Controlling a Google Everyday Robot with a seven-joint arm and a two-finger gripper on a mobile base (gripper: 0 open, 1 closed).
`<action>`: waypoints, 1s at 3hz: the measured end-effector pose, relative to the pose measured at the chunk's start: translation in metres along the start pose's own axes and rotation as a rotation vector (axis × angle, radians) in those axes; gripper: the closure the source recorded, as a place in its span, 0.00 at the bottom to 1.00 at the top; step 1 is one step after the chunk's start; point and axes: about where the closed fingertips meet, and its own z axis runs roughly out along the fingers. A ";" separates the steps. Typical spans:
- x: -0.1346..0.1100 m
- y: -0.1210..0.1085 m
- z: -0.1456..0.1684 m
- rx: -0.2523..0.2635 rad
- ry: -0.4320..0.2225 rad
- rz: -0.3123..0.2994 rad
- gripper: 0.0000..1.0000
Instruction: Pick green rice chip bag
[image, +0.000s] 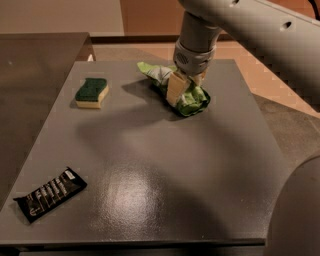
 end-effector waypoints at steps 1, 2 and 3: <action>0.001 0.005 -0.011 -0.009 -0.019 -0.012 0.88; -0.001 0.011 -0.028 -0.020 -0.052 -0.031 1.00; -0.005 0.017 -0.060 -0.038 -0.105 -0.072 1.00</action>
Offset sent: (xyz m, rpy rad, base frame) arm -0.0210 0.0070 0.0529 0.0762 -0.0425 0.0611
